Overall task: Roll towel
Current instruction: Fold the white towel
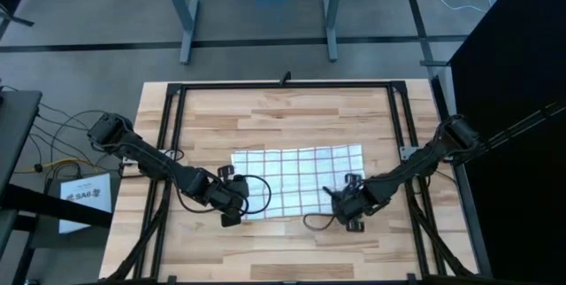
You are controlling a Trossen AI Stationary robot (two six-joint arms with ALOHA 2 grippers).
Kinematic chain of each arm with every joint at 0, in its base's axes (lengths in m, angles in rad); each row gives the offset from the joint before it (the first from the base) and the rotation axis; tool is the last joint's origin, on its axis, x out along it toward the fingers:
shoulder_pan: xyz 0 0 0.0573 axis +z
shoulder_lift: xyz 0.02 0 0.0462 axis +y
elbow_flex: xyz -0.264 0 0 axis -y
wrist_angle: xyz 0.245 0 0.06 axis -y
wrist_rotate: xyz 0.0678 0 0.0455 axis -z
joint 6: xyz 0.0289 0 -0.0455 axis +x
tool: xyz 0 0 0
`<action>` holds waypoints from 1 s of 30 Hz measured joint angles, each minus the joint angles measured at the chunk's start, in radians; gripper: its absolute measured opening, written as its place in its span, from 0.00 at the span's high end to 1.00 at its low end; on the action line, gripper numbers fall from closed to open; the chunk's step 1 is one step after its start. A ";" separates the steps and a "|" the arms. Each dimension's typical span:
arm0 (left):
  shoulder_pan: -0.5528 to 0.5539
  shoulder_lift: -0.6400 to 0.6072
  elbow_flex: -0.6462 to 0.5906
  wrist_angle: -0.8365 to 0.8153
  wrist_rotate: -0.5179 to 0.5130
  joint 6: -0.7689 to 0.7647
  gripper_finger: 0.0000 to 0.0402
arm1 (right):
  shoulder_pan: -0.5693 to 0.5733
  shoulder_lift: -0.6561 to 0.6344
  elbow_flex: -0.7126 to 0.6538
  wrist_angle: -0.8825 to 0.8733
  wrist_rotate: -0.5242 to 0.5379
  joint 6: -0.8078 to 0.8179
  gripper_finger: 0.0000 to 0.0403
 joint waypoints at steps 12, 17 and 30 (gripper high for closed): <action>0.000 0.000 0.000 0.006 0.000 -0.002 0.81 | -0.051 -0.120 0.023 -0.125 0.137 -0.031 0.69; 0.000 0.000 0.000 0.012 -0.001 0.000 0.81 | 0.042 -0.125 0.049 0.000 0.109 -0.036 0.69; -0.048 0.024 0.001 0.093 0.077 0.010 0.81 | 0.082 -0.114 -0.086 0.017 0.128 0.151 0.69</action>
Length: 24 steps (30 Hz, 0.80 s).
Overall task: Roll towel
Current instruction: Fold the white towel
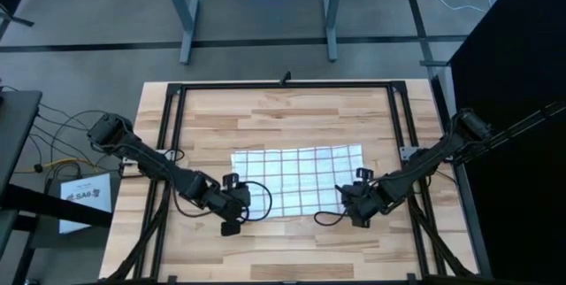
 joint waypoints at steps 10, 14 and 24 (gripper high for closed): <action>-0.059 0.208 0.008 -0.147 -0.039 -0.044 0.81 | 0.024 -0.001 -0.129 0.044 -0.044 0.089 0.69; -0.092 0.201 0.004 -0.156 -0.114 -0.070 0.81 | 0.047 -0.004 -0.151 0.081 -0.043 0.115 0.69; -0.087 0.114 0.081 -0.293 -0.121 -0.069 0.81 | 0.089 -0.001 0.014 0.048 -0.032 0.014 0.69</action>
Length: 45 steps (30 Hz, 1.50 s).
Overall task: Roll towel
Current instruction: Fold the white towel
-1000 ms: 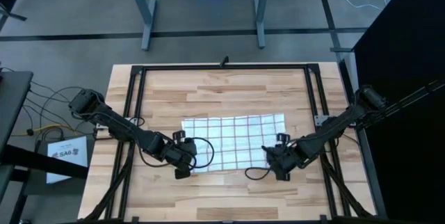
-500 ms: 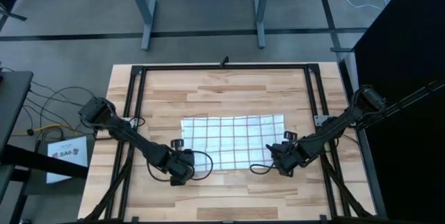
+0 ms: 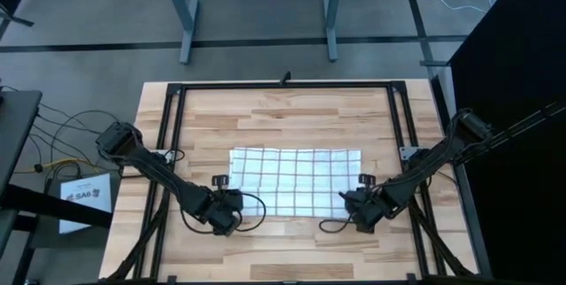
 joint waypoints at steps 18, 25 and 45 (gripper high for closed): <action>-0.147 0.516 0.592 -0.469 -0.177 -0.098 0.88 | 0.132 0.438 0.398 -0.315 0.191 -0.003 0.69; -0.199 0.618 0.599 -0.595 -0.298 -0.334 0.88 | 0.129 0.517 0.430 -0.358 0.206 0.000 0.69; -0.151 0.563 0.440 -0.413 -0.325 -0.320 0.70 | 0.102 0.487 0.365 -0.285 0.234 0.015 0.68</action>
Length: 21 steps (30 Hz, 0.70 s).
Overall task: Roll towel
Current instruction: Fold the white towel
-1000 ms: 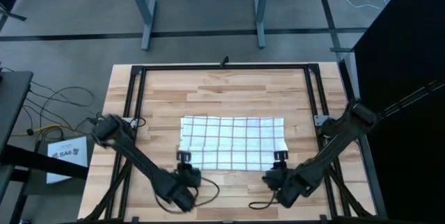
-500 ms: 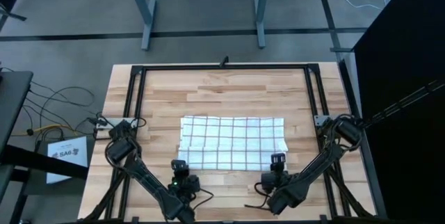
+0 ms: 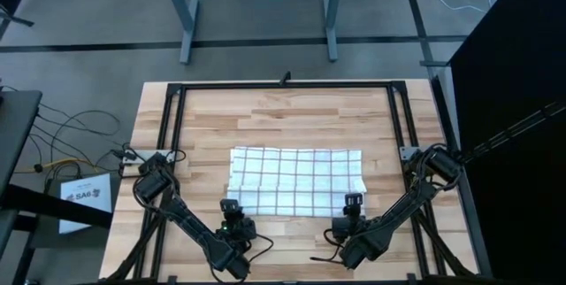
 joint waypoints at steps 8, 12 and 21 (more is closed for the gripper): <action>-0.002 0.002 -0.009 0.035 -0.002 0.069 0.70 | -0.001 0.000 -0.001 0.000 -0.001 0.004 0.68; -0.020 -0.015 0.026 0.023 0.007 0.086 0.70 | 0.007 0.002 -0.002 0.000 0.000 0.005 0.68; -0.029 -0.053 0.043 0.023 0.122 0.079 0.71 | 0.003 0.002 -0.002 -0.002 -0.006 0.005 0.68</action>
